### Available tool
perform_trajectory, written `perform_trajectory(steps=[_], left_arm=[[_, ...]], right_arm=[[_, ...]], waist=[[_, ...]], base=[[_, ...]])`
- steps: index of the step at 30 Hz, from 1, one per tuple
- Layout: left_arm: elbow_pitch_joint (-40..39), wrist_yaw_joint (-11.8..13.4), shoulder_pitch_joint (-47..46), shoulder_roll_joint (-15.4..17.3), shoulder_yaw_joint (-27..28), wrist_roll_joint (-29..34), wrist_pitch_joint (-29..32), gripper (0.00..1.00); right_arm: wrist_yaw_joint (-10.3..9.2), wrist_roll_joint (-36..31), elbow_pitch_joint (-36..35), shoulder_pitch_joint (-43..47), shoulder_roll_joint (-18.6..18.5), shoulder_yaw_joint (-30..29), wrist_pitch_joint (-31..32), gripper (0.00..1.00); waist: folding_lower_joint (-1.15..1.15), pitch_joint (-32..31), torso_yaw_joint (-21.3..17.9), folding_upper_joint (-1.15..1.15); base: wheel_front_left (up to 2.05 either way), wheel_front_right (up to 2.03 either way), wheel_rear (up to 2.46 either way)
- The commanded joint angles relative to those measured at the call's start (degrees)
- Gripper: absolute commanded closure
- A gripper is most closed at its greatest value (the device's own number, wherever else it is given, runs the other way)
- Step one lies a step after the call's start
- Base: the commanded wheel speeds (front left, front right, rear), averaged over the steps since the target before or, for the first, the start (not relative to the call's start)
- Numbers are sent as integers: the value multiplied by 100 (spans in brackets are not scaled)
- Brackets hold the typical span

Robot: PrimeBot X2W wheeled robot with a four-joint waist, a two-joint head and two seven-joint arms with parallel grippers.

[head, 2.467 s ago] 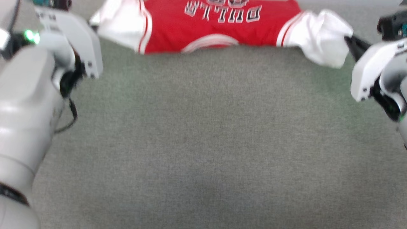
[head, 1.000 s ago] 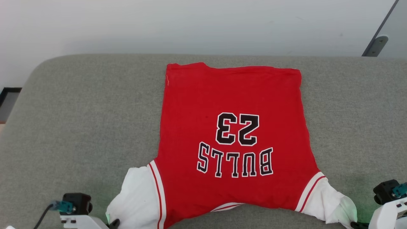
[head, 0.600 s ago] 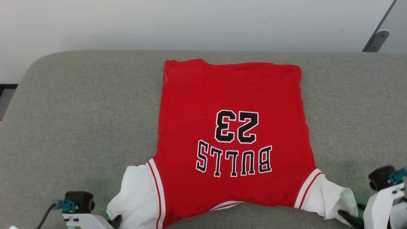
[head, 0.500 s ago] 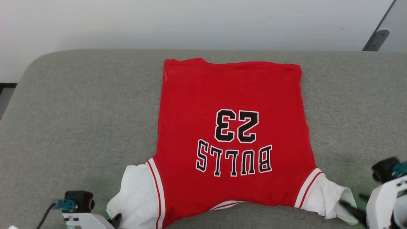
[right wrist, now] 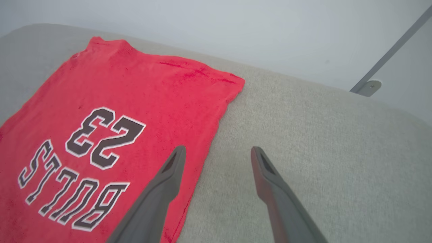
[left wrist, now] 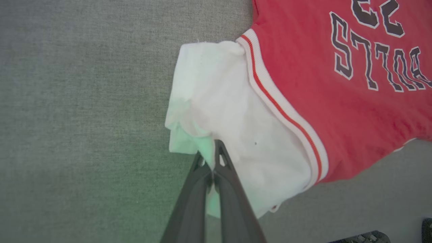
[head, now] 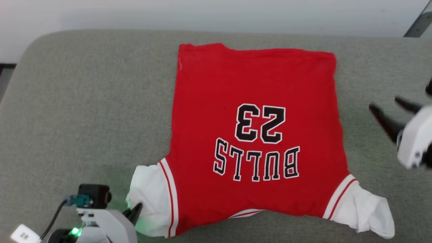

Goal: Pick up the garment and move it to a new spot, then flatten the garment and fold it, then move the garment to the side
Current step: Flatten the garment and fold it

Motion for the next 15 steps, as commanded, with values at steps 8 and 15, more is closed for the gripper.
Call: perform_trajectory(steps=[8,15], left_arm=[[159,-207,-524,-364,-77,288,19,100],[360,-403,-819,-635,-155,425,23,100]], right_arm=[[-9,-280,1914,-1871,116,447,-572,0],[-9,-301,3282,-2864,96,770,-703,0]], waist=[[0,706,519,0],[0,1015,845,0]], base=[[0,0,0],[0,0,0]])
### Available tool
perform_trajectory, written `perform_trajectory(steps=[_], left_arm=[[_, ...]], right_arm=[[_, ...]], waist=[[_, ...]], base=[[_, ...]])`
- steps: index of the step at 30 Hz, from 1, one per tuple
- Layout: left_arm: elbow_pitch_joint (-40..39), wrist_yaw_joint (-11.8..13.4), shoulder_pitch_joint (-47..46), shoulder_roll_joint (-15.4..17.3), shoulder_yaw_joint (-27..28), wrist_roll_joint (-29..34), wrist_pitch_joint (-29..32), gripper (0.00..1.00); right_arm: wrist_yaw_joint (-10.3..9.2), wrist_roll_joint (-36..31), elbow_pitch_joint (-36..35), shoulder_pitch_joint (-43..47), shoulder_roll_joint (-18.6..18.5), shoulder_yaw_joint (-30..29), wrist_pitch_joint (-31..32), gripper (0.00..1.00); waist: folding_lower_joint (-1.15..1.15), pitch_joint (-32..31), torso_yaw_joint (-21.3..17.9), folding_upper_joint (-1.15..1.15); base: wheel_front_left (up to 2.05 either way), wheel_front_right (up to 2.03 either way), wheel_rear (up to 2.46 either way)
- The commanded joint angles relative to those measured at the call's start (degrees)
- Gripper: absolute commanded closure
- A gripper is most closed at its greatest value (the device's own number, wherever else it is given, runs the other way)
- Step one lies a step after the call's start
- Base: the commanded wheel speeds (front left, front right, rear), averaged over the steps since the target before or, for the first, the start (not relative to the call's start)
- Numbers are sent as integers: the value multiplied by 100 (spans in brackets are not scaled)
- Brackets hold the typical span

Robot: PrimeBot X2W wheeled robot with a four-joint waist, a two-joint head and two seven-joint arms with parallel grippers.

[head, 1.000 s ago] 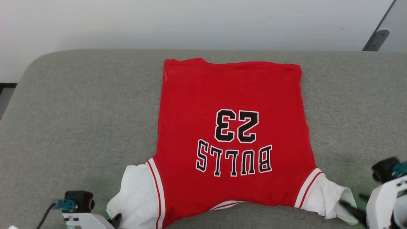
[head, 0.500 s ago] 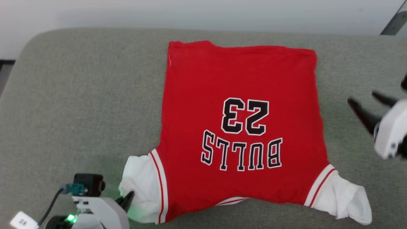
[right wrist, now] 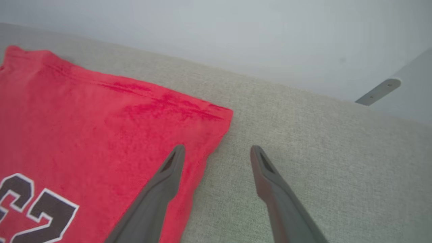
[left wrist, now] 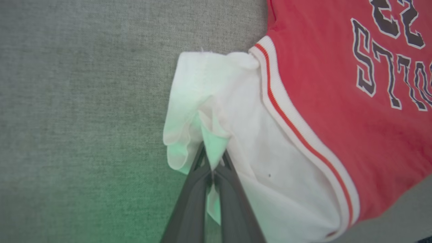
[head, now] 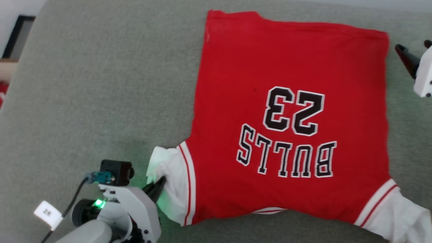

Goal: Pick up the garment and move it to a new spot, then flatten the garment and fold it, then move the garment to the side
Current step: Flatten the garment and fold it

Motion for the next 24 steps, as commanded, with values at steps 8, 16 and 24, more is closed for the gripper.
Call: perform_trajectory(steps=[8,16,24], left_arm=[[334,-278,-351,-372,-126,142,10,100],[745,-538,-556,-679,-256,197,18,100],[1096,-708,-575,-799,-280,150,-24,100]], right_arm=[[-9,-119,1413,-850,-26,7,39,0],[-9,-222,2514,-1212,15,-74,90,0],[-9,-430,3603,-1229,186,-58,911,100]], waist=[[0,582,622,0],[0,798,911,0],[0,781,975,0]], base=[[0,0,0],[0,0,0],[0,0,0]])
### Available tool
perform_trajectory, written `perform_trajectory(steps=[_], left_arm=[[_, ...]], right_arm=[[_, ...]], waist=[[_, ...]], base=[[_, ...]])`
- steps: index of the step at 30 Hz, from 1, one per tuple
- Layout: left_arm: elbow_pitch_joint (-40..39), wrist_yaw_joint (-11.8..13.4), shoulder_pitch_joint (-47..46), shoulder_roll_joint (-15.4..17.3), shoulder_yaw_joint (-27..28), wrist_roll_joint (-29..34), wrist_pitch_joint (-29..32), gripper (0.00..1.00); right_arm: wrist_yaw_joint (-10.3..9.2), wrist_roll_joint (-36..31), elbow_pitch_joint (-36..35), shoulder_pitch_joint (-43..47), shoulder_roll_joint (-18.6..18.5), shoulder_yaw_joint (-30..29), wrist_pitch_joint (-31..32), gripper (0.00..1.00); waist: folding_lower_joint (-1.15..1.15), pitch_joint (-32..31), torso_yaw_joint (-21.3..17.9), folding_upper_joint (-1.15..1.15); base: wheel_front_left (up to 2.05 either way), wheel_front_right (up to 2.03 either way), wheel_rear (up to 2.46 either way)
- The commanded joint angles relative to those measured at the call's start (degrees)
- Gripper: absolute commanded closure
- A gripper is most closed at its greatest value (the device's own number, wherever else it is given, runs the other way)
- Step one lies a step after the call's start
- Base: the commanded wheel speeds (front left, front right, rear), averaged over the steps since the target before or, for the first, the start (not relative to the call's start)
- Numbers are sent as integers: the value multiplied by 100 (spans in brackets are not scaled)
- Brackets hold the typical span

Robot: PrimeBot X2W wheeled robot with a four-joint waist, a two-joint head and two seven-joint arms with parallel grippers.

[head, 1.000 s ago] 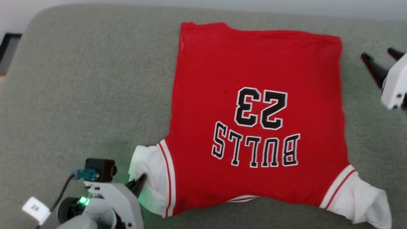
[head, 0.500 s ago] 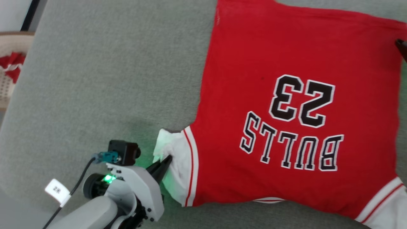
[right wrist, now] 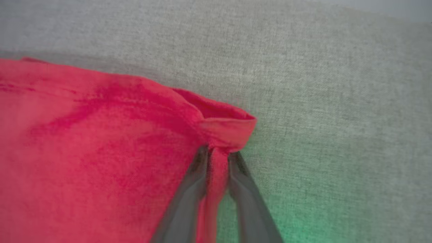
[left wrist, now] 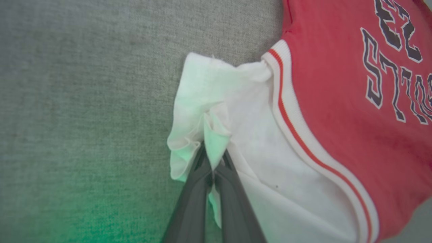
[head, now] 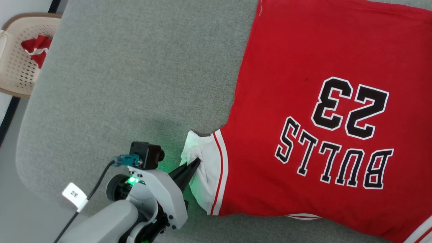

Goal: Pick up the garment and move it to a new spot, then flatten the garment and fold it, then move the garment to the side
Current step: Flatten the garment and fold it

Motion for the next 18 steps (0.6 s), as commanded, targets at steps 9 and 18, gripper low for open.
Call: perform_trajectory(steps=[9,18], left_arm=[[492,119,291,303,87,-114,-77,100],[332,240,533,629,204,-214,-125,100]], right_arm=[[-4,-45,-82,641,361,600,581,100],[-9,1070,-2276,1763,-334,1524,530,100]], waist=[[0,-366,-409,0],[0,-812,-952,0]], base=[[0,0,0],[0,0,0]])
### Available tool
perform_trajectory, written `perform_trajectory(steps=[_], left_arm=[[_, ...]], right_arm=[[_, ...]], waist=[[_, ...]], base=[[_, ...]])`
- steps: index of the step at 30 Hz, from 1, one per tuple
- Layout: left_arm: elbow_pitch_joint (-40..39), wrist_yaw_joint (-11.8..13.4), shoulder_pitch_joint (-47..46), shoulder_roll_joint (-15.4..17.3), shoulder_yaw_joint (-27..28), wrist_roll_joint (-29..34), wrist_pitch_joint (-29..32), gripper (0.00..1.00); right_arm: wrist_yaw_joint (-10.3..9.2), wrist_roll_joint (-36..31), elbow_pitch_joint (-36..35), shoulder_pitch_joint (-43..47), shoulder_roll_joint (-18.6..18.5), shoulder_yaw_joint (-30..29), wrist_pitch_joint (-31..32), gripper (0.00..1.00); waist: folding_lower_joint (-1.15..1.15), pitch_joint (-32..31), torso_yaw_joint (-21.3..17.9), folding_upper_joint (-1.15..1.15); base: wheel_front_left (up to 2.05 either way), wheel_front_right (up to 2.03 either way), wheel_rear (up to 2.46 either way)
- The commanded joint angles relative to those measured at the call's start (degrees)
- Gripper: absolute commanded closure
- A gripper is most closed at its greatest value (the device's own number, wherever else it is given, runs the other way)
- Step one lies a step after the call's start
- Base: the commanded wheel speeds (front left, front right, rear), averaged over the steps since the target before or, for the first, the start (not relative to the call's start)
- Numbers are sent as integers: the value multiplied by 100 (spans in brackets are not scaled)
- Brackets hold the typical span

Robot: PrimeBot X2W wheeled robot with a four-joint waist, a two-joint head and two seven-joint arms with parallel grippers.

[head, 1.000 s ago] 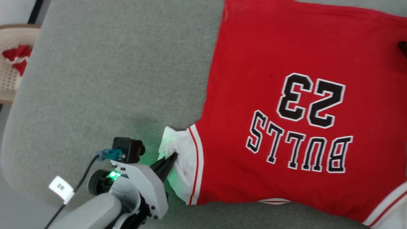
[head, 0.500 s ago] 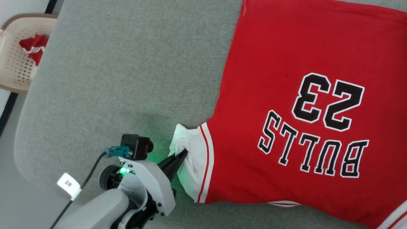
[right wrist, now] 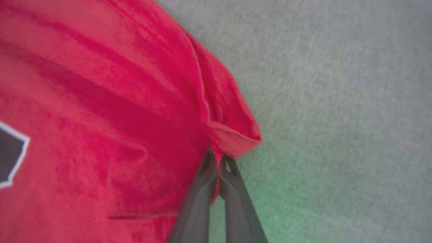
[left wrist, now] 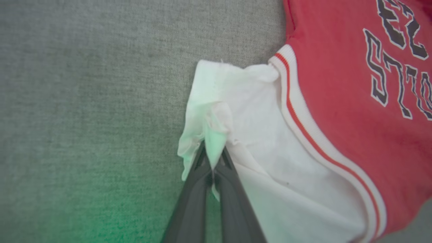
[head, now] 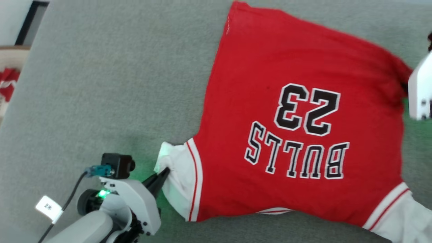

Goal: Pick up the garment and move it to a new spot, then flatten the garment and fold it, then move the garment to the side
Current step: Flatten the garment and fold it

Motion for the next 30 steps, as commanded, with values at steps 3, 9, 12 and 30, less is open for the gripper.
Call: perform_trajectory(steps=[3,9,12,30], left_arm=[[108,167,212,220,13,-43,66,100],[31,166,369,293,7,-134,70,100],[30,146,408,303,14,-161,57,100],[234,-14,498,248,-22,-206,-10,100]], right_arm=[[-9,403,-642,851,-391,154,-33,100],[-9,908,-1650,2321,-706,-23,-179,100],[-10,959,-1882,3030,-711,-247,-251,100],[-26,301,-1959,4501,146,-1386,-296,0]], waist=[[0,-386,-395,0],[0,-676,-641,0],[0,-784,-732,0],[0,-1020,-903,0]], base=[[0,0,0],[0,0,0],[0,0,0],[0,0,0]])
